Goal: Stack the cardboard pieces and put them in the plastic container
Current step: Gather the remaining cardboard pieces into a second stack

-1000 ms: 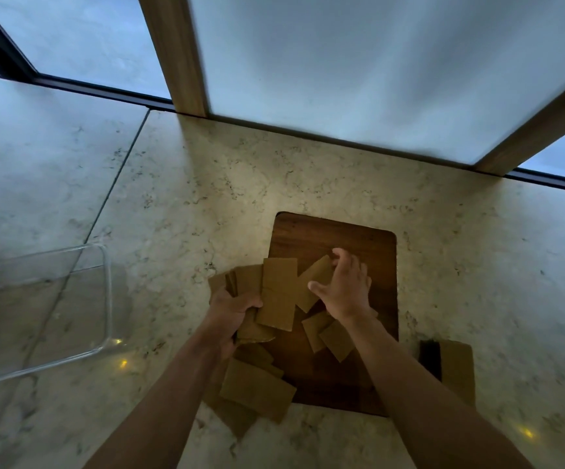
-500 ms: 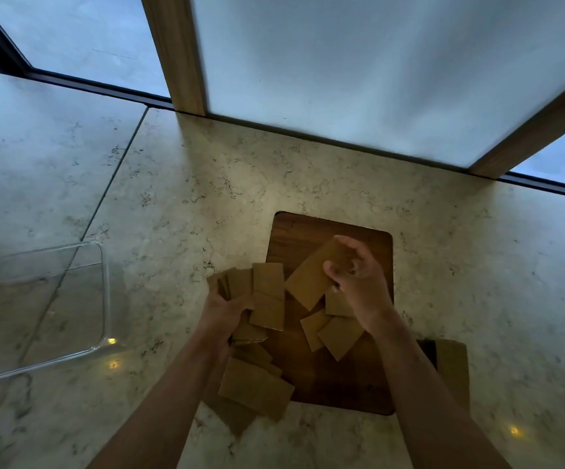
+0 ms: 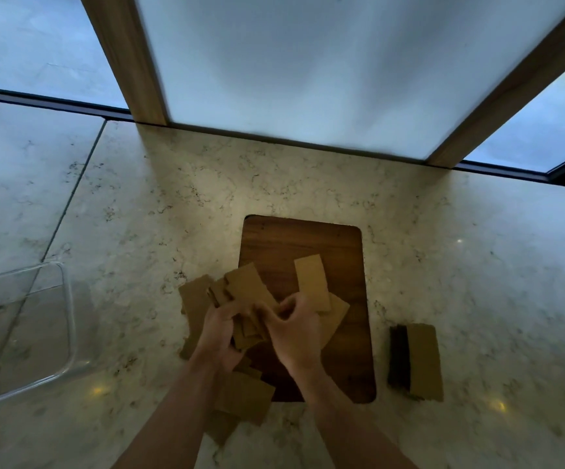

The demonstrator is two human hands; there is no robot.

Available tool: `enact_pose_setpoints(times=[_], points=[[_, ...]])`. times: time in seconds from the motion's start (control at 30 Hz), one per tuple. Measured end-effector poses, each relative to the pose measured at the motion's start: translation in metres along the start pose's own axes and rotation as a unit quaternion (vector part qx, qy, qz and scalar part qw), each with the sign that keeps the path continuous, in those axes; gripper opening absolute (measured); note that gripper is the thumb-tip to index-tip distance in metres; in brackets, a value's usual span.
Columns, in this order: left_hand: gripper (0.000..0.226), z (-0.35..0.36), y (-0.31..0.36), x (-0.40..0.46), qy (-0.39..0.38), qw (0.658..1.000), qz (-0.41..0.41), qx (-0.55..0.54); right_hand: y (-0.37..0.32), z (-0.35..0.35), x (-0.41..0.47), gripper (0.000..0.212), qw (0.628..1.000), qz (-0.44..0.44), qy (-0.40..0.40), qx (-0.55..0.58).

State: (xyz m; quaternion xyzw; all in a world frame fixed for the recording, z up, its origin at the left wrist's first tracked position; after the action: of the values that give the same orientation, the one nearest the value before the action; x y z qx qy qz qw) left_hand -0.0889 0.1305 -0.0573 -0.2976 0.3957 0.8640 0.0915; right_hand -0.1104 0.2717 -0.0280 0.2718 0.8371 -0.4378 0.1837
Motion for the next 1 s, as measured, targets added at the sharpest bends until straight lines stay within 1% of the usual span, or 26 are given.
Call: enact_pose_setpoints(times=[0.03,0.07,0.1,0.17,0.2,0.23,0.27,0.3,0.33,0.37,0.4,0.43,0.47,0.5,0.57,0.6,0.67,0.7,0.73,0.77,0.8,0.83,0.87,0.9,0.97,1.0], points=[[0.036,0.000,-0.003,0.000,-0.009,1.000,-0.017,-0.005,0.003,0.012,-0.005,0.042,0.999,-0.014,-0.041,-0.011],[0.039,0.000,-0.006,0.000,-0.014,0.999,-0.033,-0.007,0.005,0.013,-0.005,0.043,0.998,-0.035,-0.051,-0.022],[0.041,-0.003,-0.007,0.000,-0.013,0.999,-0.043,-0.007,0.004,0.008,-0.003,0.046,0.997,-0.059,-0.036,-0.027],[0.038,-0.009,-0.002,0.001,-0.007,0.999,-0.040,-0.020,0.005,-0.019,0.012,0.044,0.996,-0.082,0.045,-0.005],[0.036,-0.011,0.002,0.003,-0.009,0.999,-0.026,-0.029,0.006,-0.033,0.024,0.039,0.993,-0.079,0.089,-0.008],[0.034,-0.011,0.007,0.003,-0.018,0.999,-0.009,-0.037,0.007,-0.044,0.036,0.036,0.989,-0.067,0.126,-0.038],[0.042,-0.012,0.011,0.004,-0.024,0.999,0.004,-0.042,0.009,-0.052,0.047,0.041,0.983,-0.037,0.154,-0.093],[0.058,-0.014,0.013,0.006,-0.023,0.998,0.014,-0.050,0.010,-0.055,0.057,0.054,0.972,0.000,0.174,-0.160],[0.078,-0.015,0.014,0.009,-0.030,0.998,0.016,-0.053,0.010,-0.054,0.064,0.068,0.958,0.029,0.181,-0.221],[0.087,-0.013,0.015,0.010,-0.037,0.998,0.017,-0.053,0.008,-0.051,0.068,0.075,0.948,0.039,0.177,-0.260],[0.083,-0.011,0.016,0.010,-0.038,0.997,0.023,-0.058,0.006,-0.048,0.070,0.074,0.949,0.030,0.167,-0.267],[0.072,-0.011,0.016,0.010,-0.026,0.997,0.022,-0.067,0.004,-0.047,0.073,0.066,0.959,0.019,0.150,-0.238],[0.062,-0.012,0.015,0.010,-0.005,0.997,0.018,-0.069,0.004,-0.051,0.077,0.056,0.976,0.021,0.129,-0.172],[0.057,-0.014,0.013,0.010,0.017,0.998,0.013,-0.056,0.006,-0.057,0.078,0.047,0.990,0.030,0.108,-0.085],[0.060,-0.013,0.008,0.010,0.039,0.999,0.007,-0.018,0.015,-0.069,0.073,0.035,0.994,0.071,0.071,0.049],[0.064,-0.007,0.007,0.008,0.027,1.000,0.005,0.001,0.017,-0.068,0.064,0.032,0.992,0.094,0.038,0.076],[0.068,0.005,-0.001,0.003,-0.016,0.998,-0.011,0.058,0.021,-0.051,0.039,0.026,0.988,0.112,-0.064,0.083],[0.060,0.011,-0.007,0.000,-0.039,0.994,-0.021,0.101,0.024,-0.041,0.025,0.024,0.985,0.098,-0.118,0.081],[0.047,0.015,-0.013,-0.003,-0.056,0.987,-0.025,0.146,0.029,-0.035,0.013,0.028,0.983,0.078,-0.148,0.072],[0.042,0.016,-0.015,-0.004,-0.062,0.979,-0.027,0.190,0.033,-0.035,0.008,0.034,0.987,0.058,-0.142,0.055],[0.046,0.013,-0.020,-0.005,-0.060,0.973,-0.033,0.222,0.042,-0.045,0.008,0.038,0.995,0.054,-0.088,0.017],[0.050,0.008,-0.022,-0.008,-0.046,0.970,-0.042,0.237,0.052,-0.064,0.010,0.039,0.998,0.056,0.007,-0.031],[0.050,0.003,-0.021,-0.011,-0.029,0.969,-0.046,0.239,0.064,-0.081,0.011,0.039,0.991,0.072,0.090,-0.070],[0.050,-0.003,-0.020,-0.014,-0.016,0.971,-0.047,0.236,0.073,-0.090,0.010,0.047,0.982,0.095,0.133,-0.094],[0.048,-0.013,-0.020,-0.020,-0.003,0.974,-0.049,0.221,0.086,-0.083,0.009,0.089,0.972,0.138,0.123,-0.145],[0.046,-0.017,-0.020,-0.022,0.002,0.974,-0.047,0.223,0.087,-0.075,0.009,0.104,0.969,0.136,0.112,-0.175]])
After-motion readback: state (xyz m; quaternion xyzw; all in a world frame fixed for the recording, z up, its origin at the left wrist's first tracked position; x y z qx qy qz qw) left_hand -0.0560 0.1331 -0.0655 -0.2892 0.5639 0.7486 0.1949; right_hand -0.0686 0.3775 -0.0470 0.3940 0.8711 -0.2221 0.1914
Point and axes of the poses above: each hand's wrist, its own x-axis towards the middle knuckle, its own z-axis out of the palm, y = z × x, the point moved 8 cm from there along x, towards the middle knuckle, and after that the axes turned 11 degrees about z, right-handed, at the moved point
